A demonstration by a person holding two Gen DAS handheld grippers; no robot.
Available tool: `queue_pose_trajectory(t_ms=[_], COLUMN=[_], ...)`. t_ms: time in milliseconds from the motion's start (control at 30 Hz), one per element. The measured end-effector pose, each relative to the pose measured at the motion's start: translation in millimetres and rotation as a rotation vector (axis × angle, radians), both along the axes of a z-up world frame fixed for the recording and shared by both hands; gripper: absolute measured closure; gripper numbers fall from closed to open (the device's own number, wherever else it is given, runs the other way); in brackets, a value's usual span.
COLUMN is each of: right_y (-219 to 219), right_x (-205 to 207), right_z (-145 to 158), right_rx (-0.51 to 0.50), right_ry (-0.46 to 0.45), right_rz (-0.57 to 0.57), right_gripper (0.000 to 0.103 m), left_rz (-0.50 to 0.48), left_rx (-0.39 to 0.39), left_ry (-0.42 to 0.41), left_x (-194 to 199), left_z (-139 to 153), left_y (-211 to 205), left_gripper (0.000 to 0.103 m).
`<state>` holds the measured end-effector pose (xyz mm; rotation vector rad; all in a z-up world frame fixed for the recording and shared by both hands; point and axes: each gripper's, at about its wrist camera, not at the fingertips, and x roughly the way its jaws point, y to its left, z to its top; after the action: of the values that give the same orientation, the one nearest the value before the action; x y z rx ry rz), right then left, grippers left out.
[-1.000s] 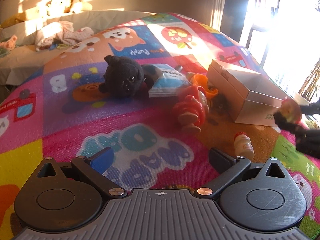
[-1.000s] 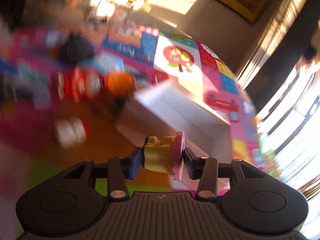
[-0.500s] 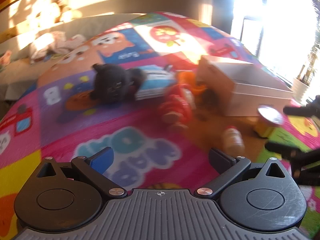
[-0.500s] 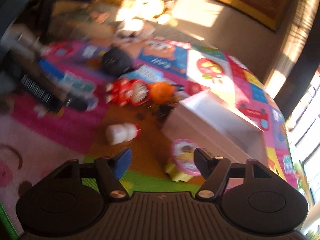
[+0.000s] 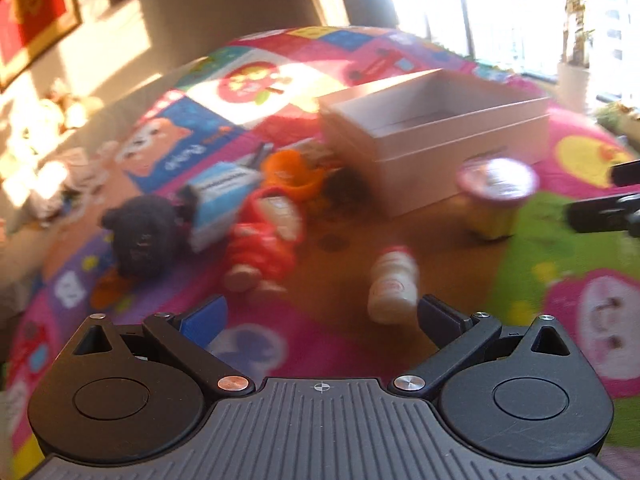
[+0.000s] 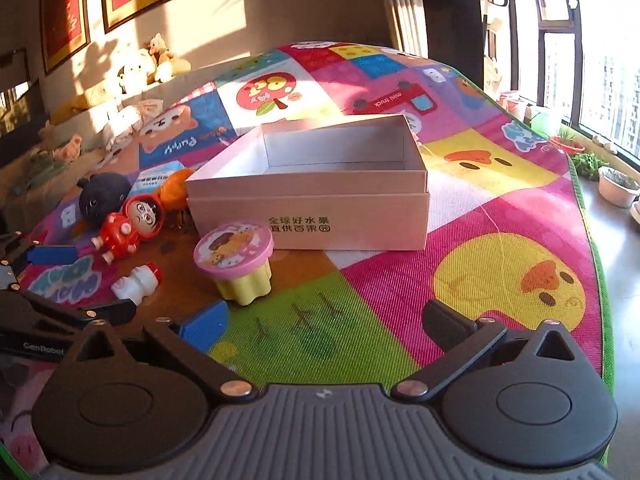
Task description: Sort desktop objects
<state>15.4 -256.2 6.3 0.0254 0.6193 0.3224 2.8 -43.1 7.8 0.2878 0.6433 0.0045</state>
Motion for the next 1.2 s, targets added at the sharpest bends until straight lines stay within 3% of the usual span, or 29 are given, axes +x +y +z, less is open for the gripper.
queue_pose_trajectory(t_ms=[133, 233, 433, 700, 733, 833, 933, 1000, 1200], right_y=[1.7, 2.3, 3.5, 8.3, 8.2, 8.5, 8.2, 8.1, 20.6], right_x=[5.2, 9.2, 8.3, 7.5, 7.0, 5.7, 5.5, 5.4, -0.3], right_z=[-4.8, -8.3, -9.2, -9.2, -9.2, -8.9, -8.8, -8.4, -4.4], right_rx=[0.004, -0.003, -0.019, -0.061, -0.061, -0.06, -0.059, -0.058, -0.119], right_ry=[0.052, 0.101, 0.107, 0.106, 0.104, 0.101, 0.1, 0.098, 0.047], right_rz=[0.03, 0.044, 0.049, 0.06, 0.062, 0.065, 0.065, 0.068, 0.089], right_gripper=[0.0, 0.0, 0.0, 0.0, 0.0, 0.0, 0.0, 0.0, 0.0], left_rz=[0.122, 0.144, -0.046, -0.148, -0.153, -0.167, -0.158, -0.158, -0.14], left_rx=[0.019, -0.022, -0.211, -0.167, -0.159, -0.155, -0.176, -0.187, -0.208], left_ry=[-0.004, -0.006, 0.027, 0.034, 0.03, 0.045, 0.055, 0.049, 0.049], left_x=[8.5, 8.2, -1.3, 11.2, 13.0, 17.4, 19.0, 17.0, -8.7], left_z=[2.3, 8.0, 16.9, 2.9, 2.1, -0.8, -3.0, -2.3, 0.4], left_y=[25.8, 39.7, 37.6, 1.8, 0.1, -2.2, 0.6, 2.3, 11.9], left_gripper=[0.0, 0.0, 0.0, 0.001, 0.003, 0.031, 0.038, 0.053, 0.052])
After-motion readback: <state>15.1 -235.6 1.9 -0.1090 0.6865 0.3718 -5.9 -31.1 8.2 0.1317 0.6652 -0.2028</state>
